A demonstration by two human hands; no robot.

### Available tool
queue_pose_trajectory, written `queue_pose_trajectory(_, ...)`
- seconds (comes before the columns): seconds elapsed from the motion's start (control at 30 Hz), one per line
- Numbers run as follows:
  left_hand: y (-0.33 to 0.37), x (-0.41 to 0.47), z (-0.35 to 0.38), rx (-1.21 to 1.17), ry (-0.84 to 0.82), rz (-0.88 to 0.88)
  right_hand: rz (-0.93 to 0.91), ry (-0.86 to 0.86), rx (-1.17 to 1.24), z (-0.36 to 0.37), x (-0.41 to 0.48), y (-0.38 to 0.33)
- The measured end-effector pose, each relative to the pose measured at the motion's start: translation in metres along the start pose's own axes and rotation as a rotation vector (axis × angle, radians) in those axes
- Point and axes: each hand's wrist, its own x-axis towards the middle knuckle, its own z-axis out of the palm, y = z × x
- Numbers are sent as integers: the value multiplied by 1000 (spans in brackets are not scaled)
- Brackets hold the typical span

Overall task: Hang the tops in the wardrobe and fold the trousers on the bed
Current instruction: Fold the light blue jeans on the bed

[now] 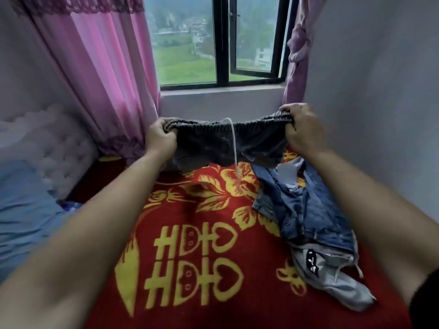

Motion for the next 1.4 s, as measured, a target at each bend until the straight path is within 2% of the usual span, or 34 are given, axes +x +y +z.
queue_pose_trajectory(0.2, -155, -156, 0, 370, -266, -265, 246, -466, -127, 78, -206, 40)
queue_pose_trajectory(0.3, -223, -235, 5, 492, -402, -377, 315, -691, -202, 114, -302, 66)
queue_pose_trajectory(0.37, -268, -289, 3, 668, -501, -435, 334, -818, -244, 136, -363, 76)
queue_pose_trajectory(0.47, -321, -353, -1, 1009, -660, -329, 296, -934, -320, 158, -441, 86)
queue_pose_trajectory(0.57, -353, -399, 8, 1210, -851, -111, 285, -990, -370, 169, -491, 99)
queue_pose_trajectory(0.67, -381, -432, 17, 1300, -1006, -31, 326, -1075, -389, 180, -529, 112)
queue_pose_trajectory(0.8, -421, -451, 33, 1249, -1062, -177, 333, -1134, -383, 206, -563, 131)
queue_pose_trajectory(0.93, -451, -471, 51, 1250, -1227, -353, 371, -1222, -354, 231, -593, 145)
queue_pose_trajectory(1.0, -462, -480, 58, 1241, -1194, -352, 322, -1236, -413, 243, -606, 150)
queue_pose_trajectory(1.1, -473, -489, 68, 1206, -1063, -151, 152, -1150, -502, 258, -621, 158)
queue_pose_trajectory(1.17, -479, -492, 76, 1205, -1057, -62, 63, -1059, -509, 266, -625, 164)
queue_pose_trajectory(1.23, -485, -492, 85, 1204, -1038, -13, 0, -1061, -523, 274, -627, 171)
queue_pose_trajectory(1.4, -490, -496, 94, 1241, -1033, -66, -28, -1094, -499, 280, -631, 174)
